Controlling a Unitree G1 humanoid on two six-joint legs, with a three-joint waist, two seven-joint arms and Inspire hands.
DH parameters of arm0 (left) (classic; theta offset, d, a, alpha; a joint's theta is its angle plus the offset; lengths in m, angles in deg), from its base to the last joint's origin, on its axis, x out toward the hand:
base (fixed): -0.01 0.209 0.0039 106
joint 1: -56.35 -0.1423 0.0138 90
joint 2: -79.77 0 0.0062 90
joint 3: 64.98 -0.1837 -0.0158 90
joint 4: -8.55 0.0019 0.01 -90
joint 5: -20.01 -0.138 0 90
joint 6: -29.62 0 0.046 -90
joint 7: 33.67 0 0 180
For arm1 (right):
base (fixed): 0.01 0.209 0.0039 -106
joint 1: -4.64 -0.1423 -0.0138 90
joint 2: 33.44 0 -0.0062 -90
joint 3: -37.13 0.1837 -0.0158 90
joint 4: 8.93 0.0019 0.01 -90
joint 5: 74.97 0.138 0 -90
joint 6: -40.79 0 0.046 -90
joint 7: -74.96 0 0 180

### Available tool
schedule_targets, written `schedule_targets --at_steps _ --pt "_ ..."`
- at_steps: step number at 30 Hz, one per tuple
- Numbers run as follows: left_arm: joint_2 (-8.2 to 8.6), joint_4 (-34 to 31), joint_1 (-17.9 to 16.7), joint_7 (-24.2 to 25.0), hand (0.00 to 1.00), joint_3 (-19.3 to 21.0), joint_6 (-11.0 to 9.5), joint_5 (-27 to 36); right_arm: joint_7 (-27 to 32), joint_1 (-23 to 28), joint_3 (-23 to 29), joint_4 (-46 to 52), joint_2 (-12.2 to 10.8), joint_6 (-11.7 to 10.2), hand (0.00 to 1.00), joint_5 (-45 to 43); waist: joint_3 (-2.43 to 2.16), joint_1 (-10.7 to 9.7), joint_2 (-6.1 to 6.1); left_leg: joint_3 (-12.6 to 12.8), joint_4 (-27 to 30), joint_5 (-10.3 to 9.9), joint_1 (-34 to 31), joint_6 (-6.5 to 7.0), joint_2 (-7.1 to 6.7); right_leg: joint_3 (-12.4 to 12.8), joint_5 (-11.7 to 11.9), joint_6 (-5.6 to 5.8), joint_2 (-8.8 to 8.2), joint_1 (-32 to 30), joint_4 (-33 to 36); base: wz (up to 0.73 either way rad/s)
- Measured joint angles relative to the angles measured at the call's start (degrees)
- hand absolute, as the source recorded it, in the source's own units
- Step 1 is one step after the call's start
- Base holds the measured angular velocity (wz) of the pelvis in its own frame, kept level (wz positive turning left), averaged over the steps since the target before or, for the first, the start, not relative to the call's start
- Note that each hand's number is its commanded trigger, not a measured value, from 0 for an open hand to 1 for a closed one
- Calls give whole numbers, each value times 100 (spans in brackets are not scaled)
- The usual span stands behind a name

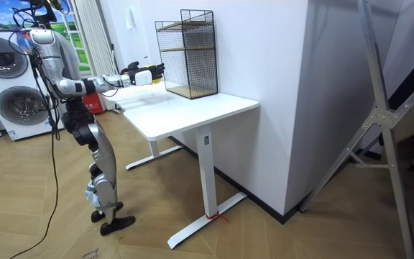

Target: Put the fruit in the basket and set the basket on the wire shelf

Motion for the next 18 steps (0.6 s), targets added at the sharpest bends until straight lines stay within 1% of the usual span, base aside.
schedule_targets --at_steps 6,9,10,11,12,13,14,15,16,17,18 --pt "0 0 0 1 0 -7 0 -124 5 -21 -2 0 -1 -8 0 -12 0 -9 -1 17 22 0 -6 0 3 25 -8 8 -2 -71 139 -2" --pt "-1 1 0 3 0 -4 1 -240 -3 -27 -2 0 0 -9 0 -16 4 41 -19 87 170 -19 -51 -4 6 35 -93 11 -29 -201 420 -9" --pt "-1 -1 1 20 0 -3 0 -275 -20 -27 0 1 7 -14 0 9 5 70 -21 121 326 -93 -108 -14 19 28 -154 0 -41 -251 532 -12" --pt "-1 -1 1 25 0 6 0 -273 -32 -26 -4 0 23 -15 0 48 9 91 -11 148 612 -249 -217 -24 69 -4 -252 -31 -31 -295 667 -11" --pt "0 -1 3 25 0 7 0 -275 -39 -26 -6 -1 23 -14 0 81 9 104 -13 154 824 -343 -308 -37 102 -23 -326 -49 -22 -344 781 -5" --pt "4 -1 4 25 0 5 1 -280 -43 -27 -7 -7 17 -16 0 124 11 103 -12 149 1340 -522 -536 -93 194 -99 -460 -86 20 -454 1039 0" --pt "5 1 5 24 0 5 2 -279 -46 -27 -7 -33 12 -17 0 139 13 107 -30 182 2048 -632 -831 -199 297 -170 -632 -127 11 -558 1269 5" --pt "6 8 5 24 0 6 2 -280 -46 -25 -8 -43 12 -17 0 133 18 112 -38 205 2457 -634 -1008 -206 361 -171 -731 -146 11 -603 1396 0" --pt "8 15 5 24 0 5 2 -278 -56 -22 -7 -46 25 -17 0 119 36 110 9 294 3257 -600 -1289 -256 557 -168 -896 -216 27 -608 1593 -4" --pt "5 15 3 24 0 9 -4 -272 -88 -4 -6 -46 23 -19 0 74 46 119 63 303 3810 -483 -1509 -440 692 -145 -1020 -208 80 -590 1733 -8" --pt "-2 16 3 24 0 9 -7 -267 -92 -2 -7 -46 20 -19 0 41 46 128 57 297 4022 -378 -1592 -520 734 -113 -1054 -223 83 -586 1795 -11"
